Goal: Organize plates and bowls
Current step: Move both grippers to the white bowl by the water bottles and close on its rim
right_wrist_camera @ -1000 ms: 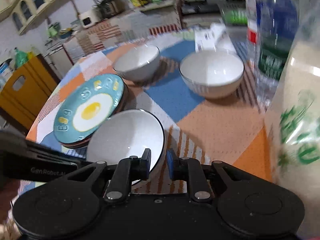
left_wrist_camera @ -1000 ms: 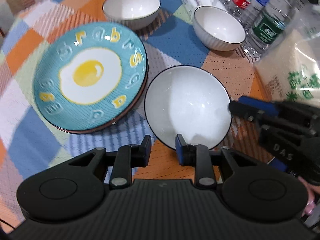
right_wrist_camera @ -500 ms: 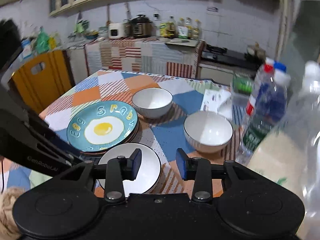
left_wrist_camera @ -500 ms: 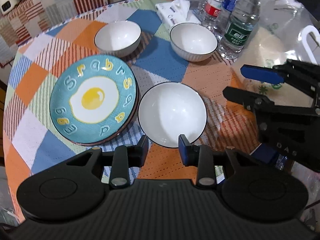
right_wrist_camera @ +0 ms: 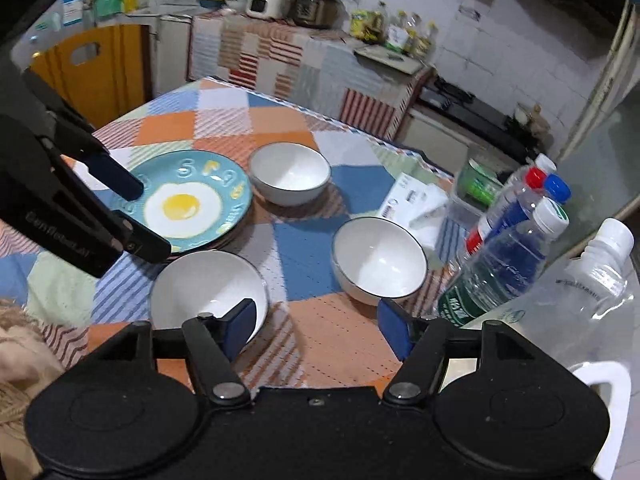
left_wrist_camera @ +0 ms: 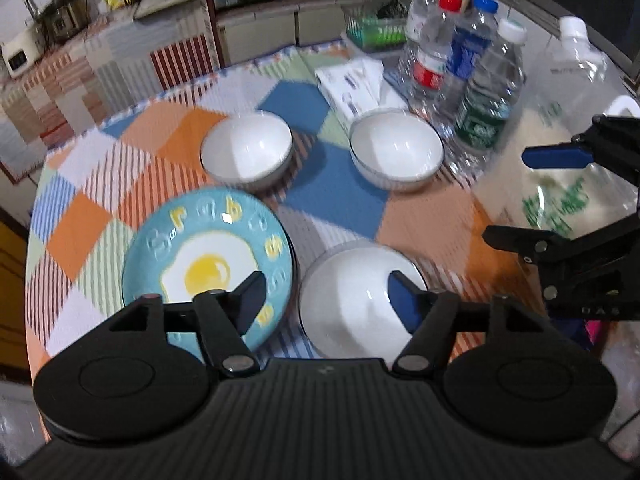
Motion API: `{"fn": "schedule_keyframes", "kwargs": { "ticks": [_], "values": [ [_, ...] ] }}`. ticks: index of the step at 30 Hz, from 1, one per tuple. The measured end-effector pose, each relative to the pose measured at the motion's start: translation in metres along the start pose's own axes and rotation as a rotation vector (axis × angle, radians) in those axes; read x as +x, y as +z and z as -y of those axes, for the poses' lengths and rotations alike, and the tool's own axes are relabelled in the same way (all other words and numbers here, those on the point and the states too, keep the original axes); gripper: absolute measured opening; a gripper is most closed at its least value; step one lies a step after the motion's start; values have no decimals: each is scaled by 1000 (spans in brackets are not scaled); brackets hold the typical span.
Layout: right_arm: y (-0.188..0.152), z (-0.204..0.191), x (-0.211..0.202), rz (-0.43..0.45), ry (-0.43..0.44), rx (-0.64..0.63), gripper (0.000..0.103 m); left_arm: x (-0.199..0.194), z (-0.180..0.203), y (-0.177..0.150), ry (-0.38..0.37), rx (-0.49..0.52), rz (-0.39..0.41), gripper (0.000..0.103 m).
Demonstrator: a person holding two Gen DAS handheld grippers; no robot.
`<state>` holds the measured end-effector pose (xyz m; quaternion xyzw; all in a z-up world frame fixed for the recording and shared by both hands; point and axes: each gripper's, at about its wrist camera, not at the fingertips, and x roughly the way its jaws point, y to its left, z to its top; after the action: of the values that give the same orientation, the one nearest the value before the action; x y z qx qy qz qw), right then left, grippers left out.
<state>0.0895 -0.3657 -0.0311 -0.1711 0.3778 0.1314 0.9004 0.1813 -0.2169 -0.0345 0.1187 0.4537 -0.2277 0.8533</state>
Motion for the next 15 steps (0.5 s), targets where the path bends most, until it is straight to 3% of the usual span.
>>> {"fn": "schedule_keyframes", "kwargs": {
  "ticks": [2,5,8,15],
  "values": [
    [3,10,8,12,-10,71,74,8,-4,6,-8,-20,29,78],
    [-4,19,26,56,-19,206,74,26,-12,16,-46,-66,40,79],
    [-16,15,49,108,-44,248,74,49,-19,29,-75,-87,30,79],
    [-24,11,102,93,-52,334,74,101,-28,54,-151,-169,41,77]
  ]
}}
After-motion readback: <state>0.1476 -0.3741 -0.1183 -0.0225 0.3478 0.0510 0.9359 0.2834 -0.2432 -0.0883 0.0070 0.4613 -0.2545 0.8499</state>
